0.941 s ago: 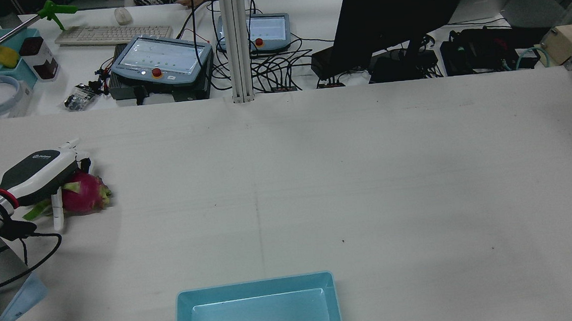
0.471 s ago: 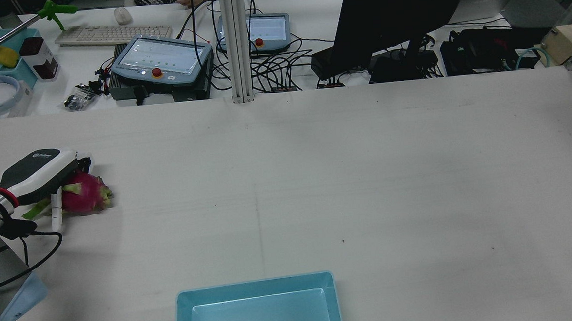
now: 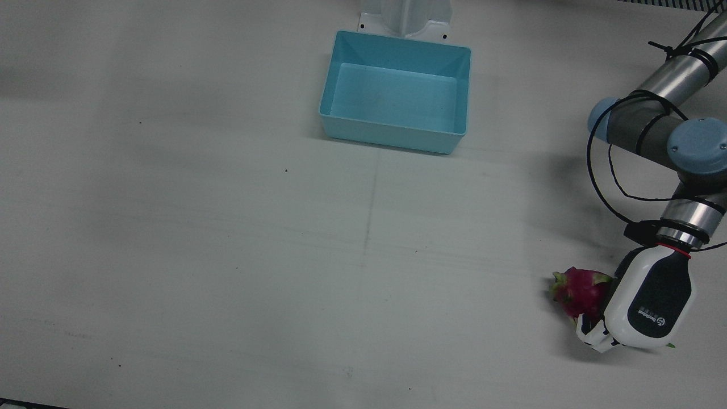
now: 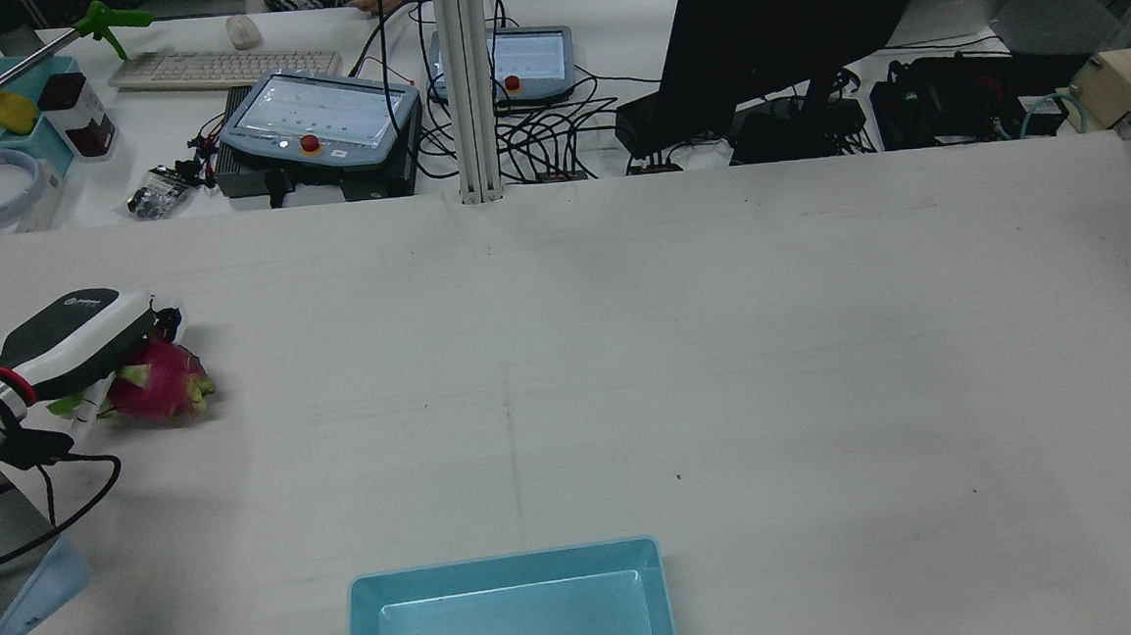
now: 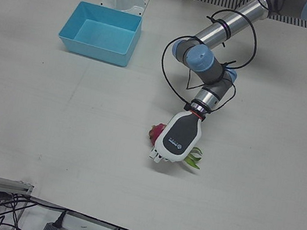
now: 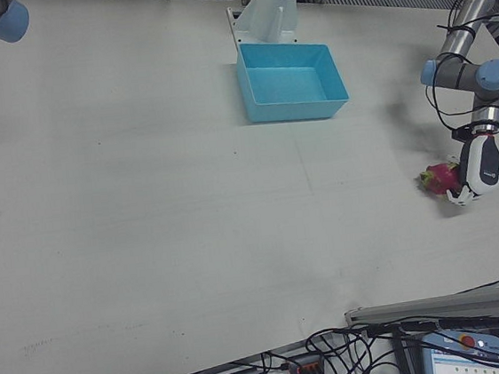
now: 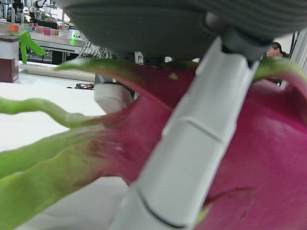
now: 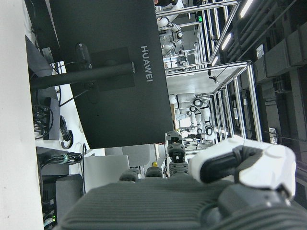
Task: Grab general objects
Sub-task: 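Close the left hand's fingers around the dragon fruit, then lift the dragon fruit and carry it over the blue tray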
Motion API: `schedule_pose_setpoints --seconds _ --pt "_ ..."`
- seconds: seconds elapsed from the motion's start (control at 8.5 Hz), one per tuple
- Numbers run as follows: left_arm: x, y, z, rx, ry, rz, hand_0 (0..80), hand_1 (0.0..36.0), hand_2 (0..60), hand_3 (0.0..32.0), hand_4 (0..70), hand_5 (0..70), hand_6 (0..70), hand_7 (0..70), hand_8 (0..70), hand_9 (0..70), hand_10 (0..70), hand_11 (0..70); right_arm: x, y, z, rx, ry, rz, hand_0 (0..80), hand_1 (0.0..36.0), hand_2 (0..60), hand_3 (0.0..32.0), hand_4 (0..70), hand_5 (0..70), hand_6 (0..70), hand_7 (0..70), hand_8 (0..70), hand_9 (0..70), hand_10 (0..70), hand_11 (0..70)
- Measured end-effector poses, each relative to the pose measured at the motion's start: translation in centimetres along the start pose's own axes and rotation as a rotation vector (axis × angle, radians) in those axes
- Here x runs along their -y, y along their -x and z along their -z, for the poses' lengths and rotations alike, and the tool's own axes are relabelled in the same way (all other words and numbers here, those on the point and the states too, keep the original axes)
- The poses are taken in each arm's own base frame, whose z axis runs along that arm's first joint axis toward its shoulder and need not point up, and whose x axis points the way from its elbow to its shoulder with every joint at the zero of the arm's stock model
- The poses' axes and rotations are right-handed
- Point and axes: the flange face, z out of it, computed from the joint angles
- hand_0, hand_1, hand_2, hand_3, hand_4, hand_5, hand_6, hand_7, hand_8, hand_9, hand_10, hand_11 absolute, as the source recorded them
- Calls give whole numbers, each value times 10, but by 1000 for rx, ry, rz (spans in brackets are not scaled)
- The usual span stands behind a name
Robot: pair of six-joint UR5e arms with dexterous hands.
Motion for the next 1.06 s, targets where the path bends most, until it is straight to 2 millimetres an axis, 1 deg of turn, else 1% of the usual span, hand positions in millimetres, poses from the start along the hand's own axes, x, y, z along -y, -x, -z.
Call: schedule_pose_setpoints --seconds 0.12,0.24,0.35,0.59,0.71,0.82,0.94,1.06 --pt "1 -11 1 -16 2 7 800 360 600 0 612 700 700 700 700 700 671 700 0 0 0 0 0 0 0 0 0 0 0 0 0 0 0 0 0 0" --pt "1 -23 4 -29 6 11 800 360 600 0 617 700 700 700 700 700 670 700 0 0 0 0 0 0 0 0 0 0 0 0 0 0 0 0 0 0" --pt "0 -38 8 -38 10 15 800 360 600 0 624 700 700 700 700 700 700 700 0 0 0 0 0 1 0 0 0 0 0 0 0 0 0 0 0 0" --pt "-6 -71 17 -57 51 21 800 360 600 0 611 700 700 700 700 700 700 700 0 0 0 0 0 0 0 0 0 0 0 0 0 0 0 0 0 0" --pt "-14 -97 20 -76 97 27 800 360 600 0 612 700 700 700 700 700 700 700 0 0 0 0 -1 0 0 0 0 0 0 0 0 0 0 0 0 0" --pt "-25 -130 17 -101 158 44 800 360 600 0 614 700 700 700 700 700 700 700 0 0 0 0 -1 0 0 0 0 0 0 0 0 0 0 0 0 0" --pt "-35 -168 14 -128 207 58 800 360 600 0 604 700 700 700 700 700 700 700 0 0 0 0 -1 0 0 0 0 0 0 0 0 0 0 0 0 0" --pt "-45 -209 15 -156 241 67 800 360 600 0 571 700 700 700 700 700 700 700 0 0 0 0 -1 0 0 0 0 0 0 0 0 0 0 0 0 0"
